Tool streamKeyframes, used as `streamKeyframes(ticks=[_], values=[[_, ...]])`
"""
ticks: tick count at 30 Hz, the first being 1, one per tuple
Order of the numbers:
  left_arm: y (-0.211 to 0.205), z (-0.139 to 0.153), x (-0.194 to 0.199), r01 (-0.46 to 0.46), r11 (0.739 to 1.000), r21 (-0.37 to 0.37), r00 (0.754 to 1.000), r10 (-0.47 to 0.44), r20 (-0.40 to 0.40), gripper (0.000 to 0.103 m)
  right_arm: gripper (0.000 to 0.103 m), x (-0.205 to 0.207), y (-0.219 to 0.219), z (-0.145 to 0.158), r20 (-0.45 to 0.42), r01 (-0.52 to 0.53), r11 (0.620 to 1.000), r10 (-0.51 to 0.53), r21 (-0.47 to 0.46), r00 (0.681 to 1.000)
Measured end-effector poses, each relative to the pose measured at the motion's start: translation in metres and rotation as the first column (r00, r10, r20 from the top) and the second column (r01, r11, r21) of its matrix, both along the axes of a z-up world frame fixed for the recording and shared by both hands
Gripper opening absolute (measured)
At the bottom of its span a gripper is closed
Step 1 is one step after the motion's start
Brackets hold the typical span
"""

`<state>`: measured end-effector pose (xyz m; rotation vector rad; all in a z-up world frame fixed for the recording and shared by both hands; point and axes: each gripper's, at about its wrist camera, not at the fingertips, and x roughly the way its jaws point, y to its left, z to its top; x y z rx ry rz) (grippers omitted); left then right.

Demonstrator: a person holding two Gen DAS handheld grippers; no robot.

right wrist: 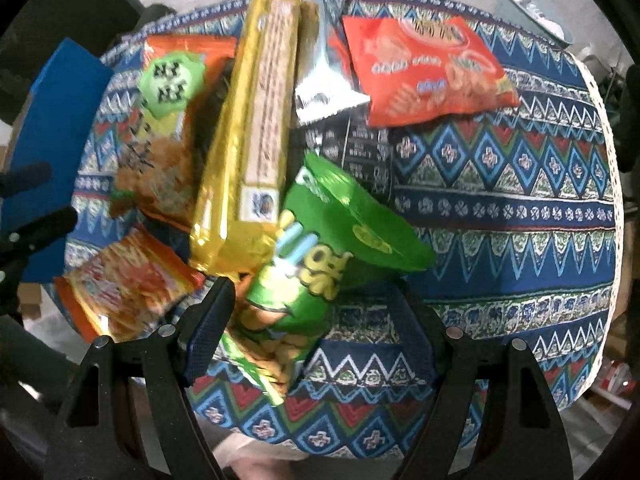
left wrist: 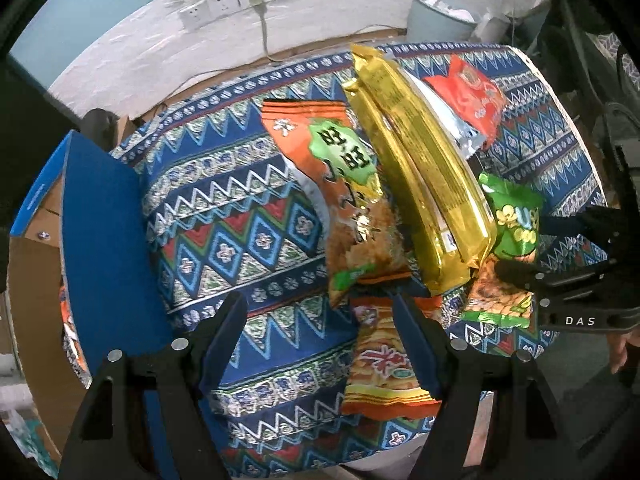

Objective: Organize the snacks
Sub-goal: 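Grasp the orange-red stick-snack bag with the left tool while the right tool grasps the green bag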

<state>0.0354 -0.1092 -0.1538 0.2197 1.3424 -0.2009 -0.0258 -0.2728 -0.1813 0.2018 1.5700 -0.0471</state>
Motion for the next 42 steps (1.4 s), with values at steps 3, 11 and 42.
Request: streamKeyframes(ticks=[3,11,42], values=[[-0.006,-0.005,-0.001,0.011,1.000,-0.001,1.000,-0.011,-0.015,0.077,0.079,0.000,-0.002,-0.002,-0.002,-0.010,1.000,0.010,-0.024,1.000],[-0.021,-0.019,-0.008,0.052,0.998,-0.023,0.996,-0.053,-0.074,0.077,0.079,-0.003,-0.026,-0.002,-0.034,-0.021,0.994,0.017,-0.109,0.999],[-0.059,-0.074,-0.041,0.201,0.978,-0.055,0.965,-0.207,-0.163,0.044,0.039,-0.009,-0.029,-0.002,0.012,-0.025,0.998,0.026,-0.052,1.000]])
